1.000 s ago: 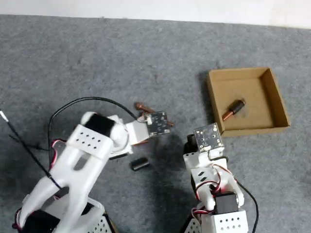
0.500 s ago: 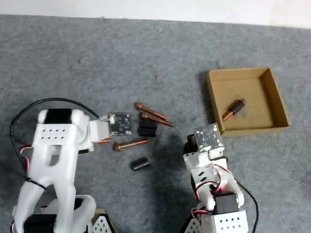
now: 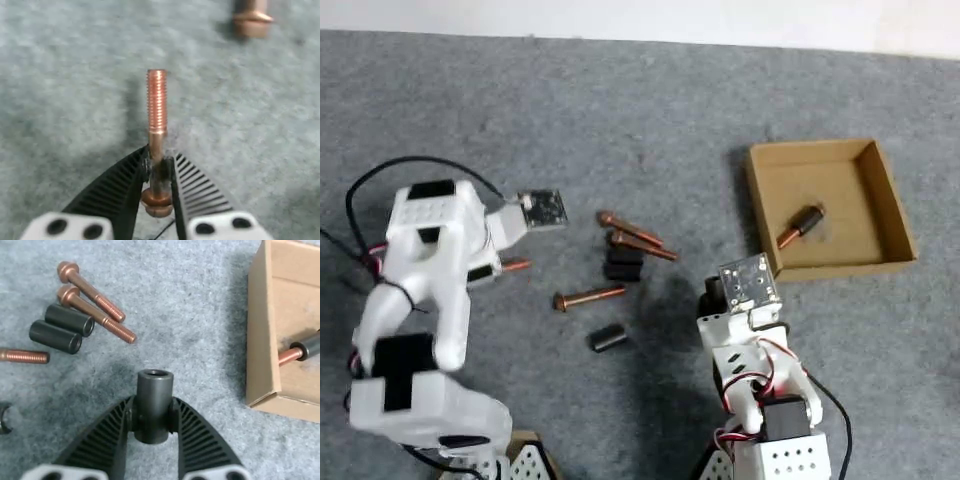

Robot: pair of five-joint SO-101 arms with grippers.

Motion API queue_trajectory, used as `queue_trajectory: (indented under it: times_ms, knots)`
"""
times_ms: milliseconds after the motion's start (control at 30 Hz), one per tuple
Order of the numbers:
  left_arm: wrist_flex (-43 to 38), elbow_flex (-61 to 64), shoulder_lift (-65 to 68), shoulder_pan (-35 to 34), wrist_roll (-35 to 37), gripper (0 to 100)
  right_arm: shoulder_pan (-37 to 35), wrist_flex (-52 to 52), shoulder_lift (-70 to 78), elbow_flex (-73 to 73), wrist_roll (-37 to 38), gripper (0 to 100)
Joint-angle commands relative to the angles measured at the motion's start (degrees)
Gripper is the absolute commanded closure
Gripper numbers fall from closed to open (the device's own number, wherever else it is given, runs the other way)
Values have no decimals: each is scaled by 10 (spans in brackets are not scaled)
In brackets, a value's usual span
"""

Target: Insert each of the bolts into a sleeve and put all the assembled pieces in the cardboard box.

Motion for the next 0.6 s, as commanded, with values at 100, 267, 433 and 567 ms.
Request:
queue_trajectory:
  times_ms: [100, 267, 433, 567]
  knots:
    - [-5, -102, 45, -6, 241, 739, 5, -19, -8, 4, 8, 994]
    - [-5, -147, 45, -7, 455, 730, 4, -19, -8, 4, 9, 994]
    - [69, -162, 46, -57, 906, 776, 4, -19, -8, 4, 9, 994]
    - [76, -164, 51, -78, 1246, 783, 4, -19, -8, 4, 9, 994]
